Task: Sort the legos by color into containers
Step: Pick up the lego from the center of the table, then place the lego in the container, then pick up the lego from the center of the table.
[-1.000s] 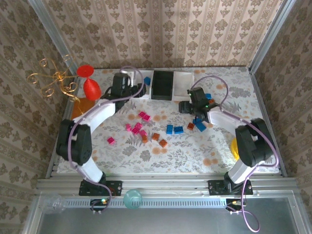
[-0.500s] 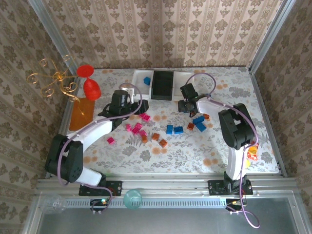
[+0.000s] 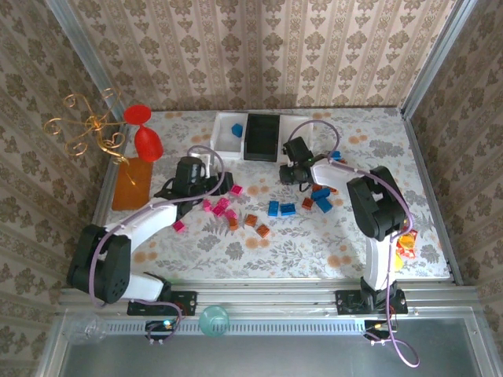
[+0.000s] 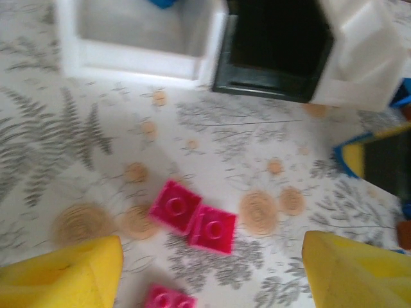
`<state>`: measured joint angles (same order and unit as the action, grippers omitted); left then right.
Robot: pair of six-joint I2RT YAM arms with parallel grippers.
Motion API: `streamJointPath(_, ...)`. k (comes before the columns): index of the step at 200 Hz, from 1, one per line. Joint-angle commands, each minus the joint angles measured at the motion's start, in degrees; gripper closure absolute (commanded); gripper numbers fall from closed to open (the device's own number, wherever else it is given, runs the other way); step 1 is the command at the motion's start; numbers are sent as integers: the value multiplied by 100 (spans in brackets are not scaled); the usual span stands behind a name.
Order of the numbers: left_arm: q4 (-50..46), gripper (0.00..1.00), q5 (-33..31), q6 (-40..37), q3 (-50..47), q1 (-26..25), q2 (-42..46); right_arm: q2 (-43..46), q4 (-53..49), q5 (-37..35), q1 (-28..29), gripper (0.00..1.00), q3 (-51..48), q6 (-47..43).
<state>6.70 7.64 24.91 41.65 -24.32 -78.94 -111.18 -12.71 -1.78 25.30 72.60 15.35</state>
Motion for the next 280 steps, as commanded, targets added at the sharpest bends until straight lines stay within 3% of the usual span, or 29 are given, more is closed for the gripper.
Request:
streamJointPath(1, 393, 25, -81, 327, -235, 360, 234, 737, 948, 1192, 341, 72, -166, 147)
streamJointPath(51, 596, 25, -182, 506, -462, 575, 563, -37, 1418, 986, 634, 72, 1185, 353)
streamJointPath(115, 464, 25, -10, 744, -800, 427, 966, -2352, 1053, 538, 639, 70, 4280, 593)
streamJointPath(140, 160, 24, -120, 679, -938, 305, 1307, -3358, 350, 566, 634, 64, 5994, 671)
streamJointPath(169, -285, 22, -233, 524, -1040, 272, 1734, -3721, -481, 627, 634, 48, 7257, 574)
streamJointPath(194, -569, 20, -117, 301, -1058, 256, 1980, -2894, -459, 895, 634, 37, 6484, 358)
streamJointPath(233, -970, 21, -61, -46, -793, -151, 1857, -677, 12, 644, 630, 30, 3468, -88)
streamJointPath(280, -1026, 23, -817, 92, -278, -1960, 978, 2228, 384, 90, 82, 22, -320, -197)
